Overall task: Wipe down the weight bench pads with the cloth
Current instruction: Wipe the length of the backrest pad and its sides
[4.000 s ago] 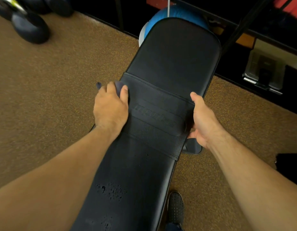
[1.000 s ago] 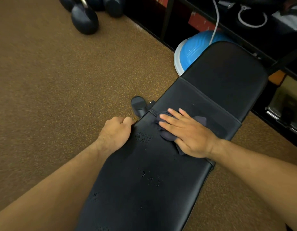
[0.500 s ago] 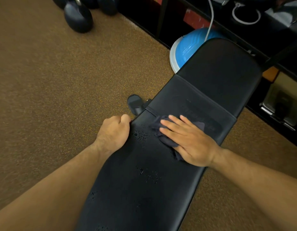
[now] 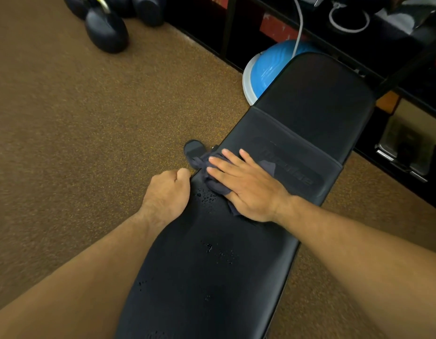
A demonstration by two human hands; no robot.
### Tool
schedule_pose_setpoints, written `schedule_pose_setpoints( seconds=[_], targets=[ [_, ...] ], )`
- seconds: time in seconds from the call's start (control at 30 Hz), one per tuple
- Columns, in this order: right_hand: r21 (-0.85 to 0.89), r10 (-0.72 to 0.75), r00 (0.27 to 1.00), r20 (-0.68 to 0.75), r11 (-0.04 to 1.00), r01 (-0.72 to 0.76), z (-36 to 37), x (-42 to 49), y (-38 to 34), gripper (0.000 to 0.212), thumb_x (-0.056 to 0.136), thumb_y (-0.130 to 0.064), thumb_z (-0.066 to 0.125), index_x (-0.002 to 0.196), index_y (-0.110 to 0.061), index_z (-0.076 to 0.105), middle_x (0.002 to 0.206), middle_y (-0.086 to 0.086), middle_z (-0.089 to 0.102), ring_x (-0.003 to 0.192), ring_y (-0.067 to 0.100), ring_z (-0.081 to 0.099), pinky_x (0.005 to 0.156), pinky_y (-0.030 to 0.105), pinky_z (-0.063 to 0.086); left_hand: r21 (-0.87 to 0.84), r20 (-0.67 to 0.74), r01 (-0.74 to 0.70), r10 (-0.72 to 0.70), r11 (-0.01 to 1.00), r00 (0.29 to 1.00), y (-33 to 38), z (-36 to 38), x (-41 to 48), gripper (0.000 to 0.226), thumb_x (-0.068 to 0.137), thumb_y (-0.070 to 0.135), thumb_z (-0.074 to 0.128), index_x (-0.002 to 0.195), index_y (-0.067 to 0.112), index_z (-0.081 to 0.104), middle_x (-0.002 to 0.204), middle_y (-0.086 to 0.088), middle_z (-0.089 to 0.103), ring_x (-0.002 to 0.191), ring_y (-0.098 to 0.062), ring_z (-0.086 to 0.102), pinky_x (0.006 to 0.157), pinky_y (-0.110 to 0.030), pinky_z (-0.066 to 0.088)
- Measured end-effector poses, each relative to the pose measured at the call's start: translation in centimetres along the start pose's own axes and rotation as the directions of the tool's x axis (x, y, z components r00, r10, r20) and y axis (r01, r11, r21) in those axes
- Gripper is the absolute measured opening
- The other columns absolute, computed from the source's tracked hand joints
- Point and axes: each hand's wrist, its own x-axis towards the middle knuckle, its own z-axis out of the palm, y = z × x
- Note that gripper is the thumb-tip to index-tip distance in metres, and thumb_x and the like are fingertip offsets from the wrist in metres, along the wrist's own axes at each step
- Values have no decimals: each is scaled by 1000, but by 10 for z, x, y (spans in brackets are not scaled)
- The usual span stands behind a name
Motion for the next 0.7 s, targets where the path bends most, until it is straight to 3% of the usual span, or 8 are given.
schedule_pose_setpoints(
  seconds=[0.27,0.4,0.7],
  targets=[
    [-25,15,999,44,1000,-14,3,-103,9,53,98,-26,34,150,-15,33,160,0,21,151,22,3,119,47,3,6,16,-11,11,1000,1000,0,0,-4,43,97,31,33,104,9,69,102,-9,63,92,-26,55,80,-35,41],
    [1,34,999,42,999,-34,-1,-80,3,52,98,-28,30,147,-13,39,158,2,28,149,25,8,120,46,2,19,2,-13,13,1000,1000,0,3,-7,40,98,32,34,95,9,67,95,-11,64,87,-27,57,80,-38,45],
    [-55,-2,1000,31,998,3,-2,-5,-5,59,96,-35,21,151,-15,33,160,2,24,150,26,9,120,46,1,8,-49,33,-33,999,998,6,3,-8,40,97,29,37,107,7,69,98,-7,58,88,-25,50,78,-34,38]
  ],
)
